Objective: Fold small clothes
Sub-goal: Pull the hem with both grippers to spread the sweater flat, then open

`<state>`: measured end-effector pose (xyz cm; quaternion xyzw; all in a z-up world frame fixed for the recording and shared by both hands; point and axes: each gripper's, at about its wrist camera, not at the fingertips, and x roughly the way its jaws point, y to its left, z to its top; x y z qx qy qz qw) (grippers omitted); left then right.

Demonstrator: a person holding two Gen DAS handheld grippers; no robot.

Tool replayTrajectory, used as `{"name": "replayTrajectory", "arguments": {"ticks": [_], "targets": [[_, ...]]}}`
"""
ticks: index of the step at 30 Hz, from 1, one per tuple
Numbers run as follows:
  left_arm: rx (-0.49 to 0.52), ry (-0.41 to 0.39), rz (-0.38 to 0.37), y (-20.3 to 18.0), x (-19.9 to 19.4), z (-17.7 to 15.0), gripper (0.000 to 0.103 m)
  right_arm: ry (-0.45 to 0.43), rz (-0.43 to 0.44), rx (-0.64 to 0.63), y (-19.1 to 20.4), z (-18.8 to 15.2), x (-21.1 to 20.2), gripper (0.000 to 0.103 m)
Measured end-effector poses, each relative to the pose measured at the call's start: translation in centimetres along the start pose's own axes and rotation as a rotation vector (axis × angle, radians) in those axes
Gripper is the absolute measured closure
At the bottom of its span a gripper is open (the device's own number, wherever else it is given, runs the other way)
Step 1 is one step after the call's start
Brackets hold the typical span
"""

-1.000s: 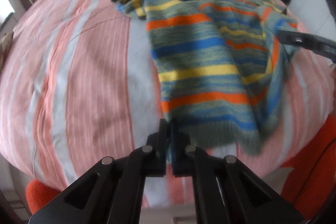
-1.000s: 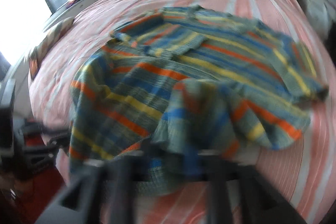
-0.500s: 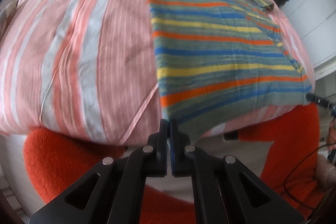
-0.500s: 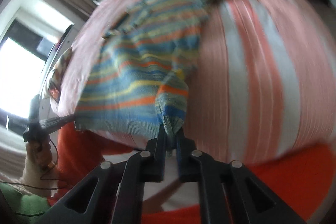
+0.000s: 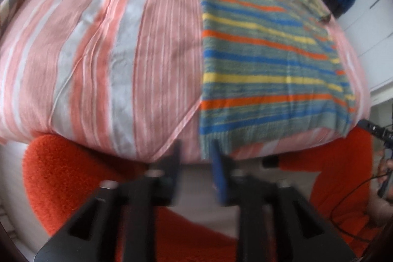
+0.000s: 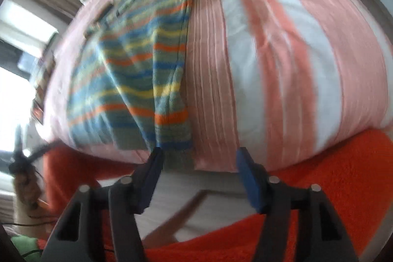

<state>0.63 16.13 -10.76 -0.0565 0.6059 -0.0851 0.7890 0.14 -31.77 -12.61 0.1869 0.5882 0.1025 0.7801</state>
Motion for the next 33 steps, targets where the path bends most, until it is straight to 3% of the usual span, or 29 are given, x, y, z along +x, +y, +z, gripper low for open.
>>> {"name": "replayTrajectory", "arguments": {"ticks": [1, 2, 4, 5, 6, 7, 8, 9, 10, 15, 17, 24, 30, 32, 33], "targets": [[-0.007, -0.01, -0.001, 0.2, 0.0, 0.1, 0.045, -0.012, 0.016, -0.007, 0.2, 0.1, -0.3, 0.041], [-0.007, -0.017, 0.003, 0.1, 0.3, 0.0, 0.044, -0.018, 0.036, -0.009, 0.3, 0.3, -0.3, 0.04], [0.013, 0.004, 0.031, -0.8, 2.0, 0.7, 0.047, -0.012, 0.104, 0.004, 0.8, 0.7, 0.5, 0.04], [0.024, 0.024, 0.046, -1.4, 3.2, 1.1, 0.053, 0.002, 0.14, 0.008, 1.2, 0.9, 1.4, 0.04], [0.035, 0.038, 0.046, -1.6, 4.3, 1.0, 0.086, 0.02, 0.156, -0.001, 1.5, 1.2, 2.4, 0.04], [0.044, 0.063, 0.04, -2.1, 5.4, 1.1, 0.101, 0.051, 0.145, -0.022, 1.9, 1.2, 3.7, 0.041], [0.049, 0.073, 0.043, -2.2, 5.9, 1.1, 0.103, 0.085, 0.106, -0.039, 2.2, 1.3, 4.9, 0.047], [0.059, 0.07, 0.044, -2.2, 5.7, 0.9, 0.103, 0.107, 0.093, -0.05, 2.0, 1.2, 5.4, 0.06], [0.07, 0.066, 0.036, -2.1, 5.1, 0.8, 0.103, 0.11, 0.098, -0.051, 1.7, 0.9, 4.9, 0.097], [0.086, 0.032, 0.059, -0.1, 0.7, 0.0, 0.103, 0.063, 0.148, -0.098, 2.5, 0.7, -1.0, 0.097], [0.115, 0.039, 0.096, -0.7, 1.0, 0.2, 0.103, 0.06, 0.14, -0.118, 3.2, 0.5, -1.8, 0.097], [0.139, 0.125, 0.233, -2.2, 6.8, 1.0, 0.103, 0.184, 0.013, -0.019, 0.2, 0.0, 6.8, 0.097], [0.139, 0.113, 0.27, -3.6, 8.3, 2.0, 0.1, 0.178, 0.023, 0.003, -0.6, 0.5, 7.4, 0.097], [0.141, 0.104, 0.271, -4.3, 7.9, 1.7, 0.098, 0.181, 0.037, 0.011, -1.1, 0.3, 7.0, 0.088], [0.143, 0.095, 0.267, -4.4, 7.2, 0.7, 0.091, 0.188, 0.043, 0.019, -1.2, 0.3, 6.8, 0.082]]}}
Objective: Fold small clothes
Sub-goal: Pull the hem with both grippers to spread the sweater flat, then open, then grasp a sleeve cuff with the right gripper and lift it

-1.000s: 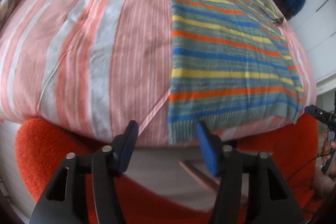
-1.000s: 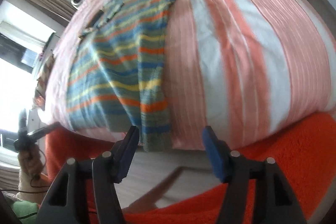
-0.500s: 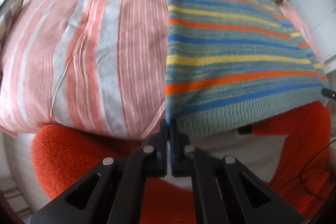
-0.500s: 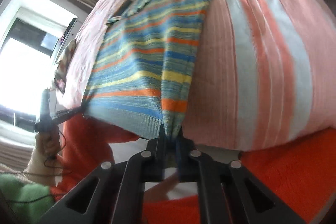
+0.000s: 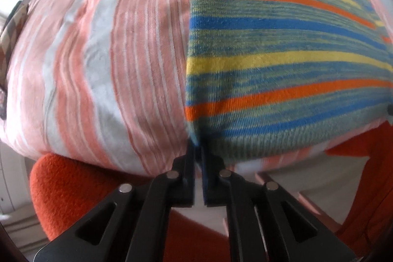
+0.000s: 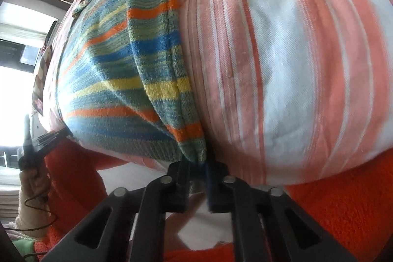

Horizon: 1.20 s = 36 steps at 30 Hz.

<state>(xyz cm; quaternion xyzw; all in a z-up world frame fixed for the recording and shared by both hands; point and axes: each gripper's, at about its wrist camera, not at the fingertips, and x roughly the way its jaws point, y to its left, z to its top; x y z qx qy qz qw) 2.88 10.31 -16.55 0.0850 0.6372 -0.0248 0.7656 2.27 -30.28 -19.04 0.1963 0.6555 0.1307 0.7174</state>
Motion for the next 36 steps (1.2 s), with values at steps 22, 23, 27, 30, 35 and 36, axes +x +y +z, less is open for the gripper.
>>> {"name": "replayTrajectory", "arguments": {"ticks": [22, 23, 27, 30, 35, 36], "targets": [[-0.206, -0.349, 0.103, 2.4, -7.8, 2.4, 0.033, -0.348, -0.419, -0.633, 9.6, 26.0, -4.1, 0.043], [-0.199, -0.343, 0.113, 2.3, -7.9, 1.8, 0.033, -0.332, -0.456, -0.657, 9.6, 27.0, -2.4, 0.043], [-0.206, -0.318, 0.13, 3.1, -7.4, 0.6, 0.033, -0.295, -0.517, -0.642, 8.5, 29.6, 0.1, 0.078], [-0.236, -0.301, 0.119, 4.0, -6.9, 0.4, 0.033, -0.407, -0.433, -0.465, 4.9, 30.6, -5.5, 0.092], [-0.265, -0.287, 0.077, 3.9, -6.4, 0.8, 0.033, -0.55, -0.552, -0.211, -3.3, 30.5, -14.6, 0.097], [-0.261, -0.291, 0.074, 3.6, -6.5, 0.8, 0.033, -0.544, -0.575, -0.174, -4.7, 30.6, -15.4, 0.098]]}}
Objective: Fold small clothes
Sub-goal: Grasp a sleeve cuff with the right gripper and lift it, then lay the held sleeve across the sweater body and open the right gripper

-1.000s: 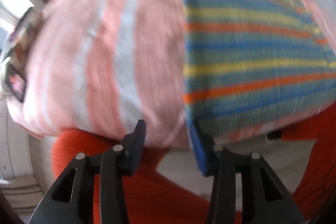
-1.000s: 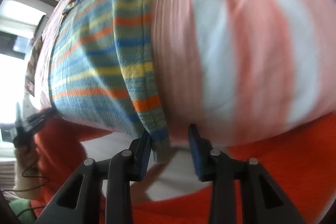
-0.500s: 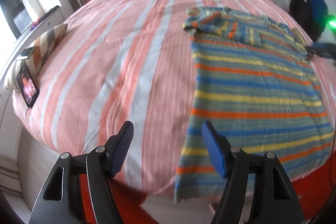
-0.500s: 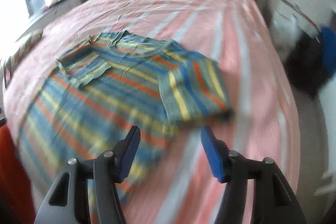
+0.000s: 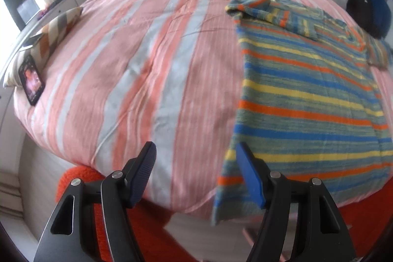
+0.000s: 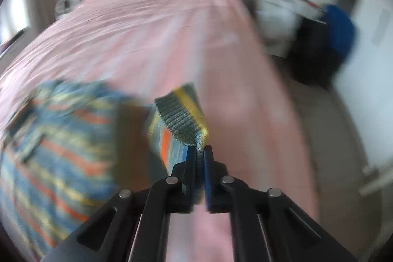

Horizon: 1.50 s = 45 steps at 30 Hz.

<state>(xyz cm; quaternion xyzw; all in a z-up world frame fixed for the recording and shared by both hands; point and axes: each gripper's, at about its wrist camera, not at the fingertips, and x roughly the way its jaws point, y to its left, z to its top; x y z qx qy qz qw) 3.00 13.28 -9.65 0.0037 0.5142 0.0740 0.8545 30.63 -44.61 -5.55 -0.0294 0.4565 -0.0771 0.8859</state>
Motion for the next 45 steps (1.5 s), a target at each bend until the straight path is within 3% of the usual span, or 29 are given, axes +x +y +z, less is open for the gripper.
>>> {"name": "replayTrajectory", "arguments": {"ticks": [3, 7, 13, 16, 18, 19, 20, 22, 23, 24, 27, 31, 35, 36, 37, 38, 41, 43, 45], "targets": [[0.03, -0.018, 0.0, -1.1, -0.8, -0.1, 0.033, 0.049, -0.075, 0.04, -3.5, -1.1, 0.6, 0.098], [0.063, -0.038, 0.019, -1.8, -1.8, -0.4, 0.033, 0.084, -0.167, 0.058, -4.7, -3.4, 0.6, 0.098], [0.05, -0.021, 0.015, -1.7, -1.6, -0.5, 0.033, 0.168, -0.208, 0.094, -6.0, -6.4, 2.8, 0.099], [0.061, -0.029, 0.021, -1.7, -1.8, -0.6, 0.033, 0.27, -0.11, 0.102, -6.0, -7.4, 4.9, 0.098], [0.061, -0.03, 0.029, -1.5, -1.9, -0.7, 0.033, 0.255, -0.098, 0.08, -6.0, -6.9, 4.3, 0.095], [0.06, -0.028, 0.032, -1.4, -1.8, -0.6, 0.033, 0.255, -0.066, 0.096, -6.4, -6.2, 3.6, 0.083], [0.057, -0.026, 0.034, -1.3, -1.7, -0.5, 0.033, 0.252, -0.051, 0.109, -6.7, -5.6, 2.9, 0.061], [0.05, -0.022, 0.035, -1.2, -1.4, -0.1, 0.034, 0.174, -0.043, 0.089, -6.4, -3.4, 0.6, 0.047], [0.046, -0.018, 0.034, -1.2, -1.2, 0.1, 0.034, 0.125, -0.028, 0.042, -5.5, -1.9, -0.6, 0.047], [0.041, -0.015, 0.032, -1.2, -1.0, 0.6, 0.034, 0.101, 0.015, 0.004, -4.3, -0.4, -1.1, 0.047], [0.041, -0.008, 0.031, -1.7, -0.6, 1.3, 0.034, 0.077, 0.281, -0.096, 1.5, 4.5, -0.3, 0.047], [0.058, -0.007, 0.027, -2.2, -0.8, 1.5, 0.033, 0.091, 0.391, -0.256, 9.3, 7.5, 3.9, 0.048], [0.078, 0.013, 0.03, -2.2, -0.2, 1.0, 0.033, 0.152, 0.338, -0.375, 13.3, 8.2, 9.2, 0.049], [0.078, 0.024, 0.032, -2.2, 0.2, 0.9, 0.033, 0.178, 0.343, -0.385, 13.7, 8.0, 10.0, 0.054], [0.077, 0.037, 0.035, -2.1, 0.6, 0.9, 0.033, 0.225, 0.347, -0.418, 14.2, 7.8, 11.1, 0.095], [0.073, 0.05, 0.035, -2.0, 1.0, 0.8, 0.033, 0.22, 0.3, -0.454, 14.5, 7.5, 11.2, 0.1], [0.06, 0.069, 0.033, -1.8, 1.5, 0.9, 0.033, 0.107, 0.102, -0.521, 15.2, 8.7, 10.4, 0.1], [0.056, 0.067, 0.035, -1.9, 1.4, 1.0, 0.033, 0.048, 0.035, -0.517, 15.7, 9.6, 10.2, 0.1], [0.055, 0.062, 0.036, -2.0, 1.2, 1.0, 0.033, 0.043, 0.015, -0.521, 16.6, 9.4, 10.9, 0.1]]}}
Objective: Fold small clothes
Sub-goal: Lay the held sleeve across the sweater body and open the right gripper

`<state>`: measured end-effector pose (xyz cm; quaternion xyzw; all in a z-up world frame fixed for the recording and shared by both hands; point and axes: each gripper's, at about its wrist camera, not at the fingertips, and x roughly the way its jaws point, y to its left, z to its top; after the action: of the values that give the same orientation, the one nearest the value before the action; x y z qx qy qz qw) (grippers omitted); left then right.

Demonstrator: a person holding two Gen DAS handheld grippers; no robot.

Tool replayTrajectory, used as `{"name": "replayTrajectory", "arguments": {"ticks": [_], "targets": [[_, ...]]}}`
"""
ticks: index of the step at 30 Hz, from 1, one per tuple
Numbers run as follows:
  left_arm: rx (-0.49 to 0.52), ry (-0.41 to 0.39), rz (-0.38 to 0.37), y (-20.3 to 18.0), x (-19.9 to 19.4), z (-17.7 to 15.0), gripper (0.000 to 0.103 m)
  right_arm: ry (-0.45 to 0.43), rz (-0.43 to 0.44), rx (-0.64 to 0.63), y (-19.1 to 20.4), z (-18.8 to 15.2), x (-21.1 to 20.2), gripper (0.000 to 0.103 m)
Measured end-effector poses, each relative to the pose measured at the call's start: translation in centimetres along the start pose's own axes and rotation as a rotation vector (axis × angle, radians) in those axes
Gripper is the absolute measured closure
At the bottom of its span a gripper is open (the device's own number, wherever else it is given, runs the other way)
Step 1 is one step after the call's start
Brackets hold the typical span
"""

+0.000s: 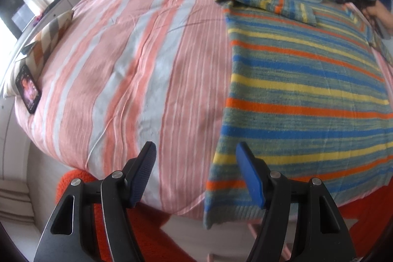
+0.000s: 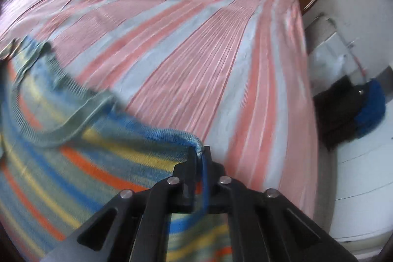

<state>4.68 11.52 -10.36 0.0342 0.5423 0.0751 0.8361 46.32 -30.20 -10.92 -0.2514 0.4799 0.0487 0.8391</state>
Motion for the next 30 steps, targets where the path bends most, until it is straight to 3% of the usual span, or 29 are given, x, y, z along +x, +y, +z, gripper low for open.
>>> {"name": "replayTrajectory", "arguments": {"ticks": [2, 4, 7, 10, 14, 19, 21, 23, 24, 26, 30], "targets": [[0.004, -0.006, -0.001, -0.1, -0.3, -0.1, 0.033, 0.023, -0.016, -0.015, 1.3, -0.6, 1.3, 0.1], [0.014, -0.01, 0.003, -0.2, -0.4, -0.2, 0.033, -0.011, 0.007, 0.045, 1.0, -1.2, 1.3, 0.098], [0.021, -0.02, 0.001, -0.5, -0.8, -0.3, 0.033, -0.043, 0.085, 0.179, -1.7, -2.3, -0.4, 0.045], [0.011, -0.04, -0.014, -0.5, -1.3, -0.4, 0.033, -0.11, 0.13, 0.317, -6.6, -5.7, -4.4, 0.044], [0.012, -0.046, -0.033, -0.9, -1.4, -0.4, 0.032, -0.106, 0.252, 0.589, -13.8, -14.3, -8.5, 0.044], [0.032, -0.044, -0.059, -2.2, -2.0, -0.3, 0.032, -0.023, 0.521, 0.879, -14.6, -23.9, -8.8, 0.044], [0.052, -0.066, -0.051, -2.6, -3.1, -0.3, 0.031, 0.036, 0.507, 0.928, -13.8, -26.7, -7.8, 0.044], [0.064, -0.093, -0.027, -2.5, -3.9, -0.6, 0.024, 0.132, 0.37, 0.927, -13.5, -29.8, -6.7, 0.05], [0.066, -0.102, -0.016, -2.3, -4.1, -0.7, 0.019, 0.143, 0.289, 0.915, -13.8, -30.8, -7.0, 0.052], [0.071, -0.096, -0.001, -2.1, -3.8, -0.7, 0.018, 0.112, 0.212, 0.923, -14.3, -31.6, -8.7, 0.051], [0.084, -0.049, -0.023, -2.3, -2.8, 0.3, 0.018, -0.041, 0.336, 0.888, -12.3, -29.6, -12.5, 0.05]]}}
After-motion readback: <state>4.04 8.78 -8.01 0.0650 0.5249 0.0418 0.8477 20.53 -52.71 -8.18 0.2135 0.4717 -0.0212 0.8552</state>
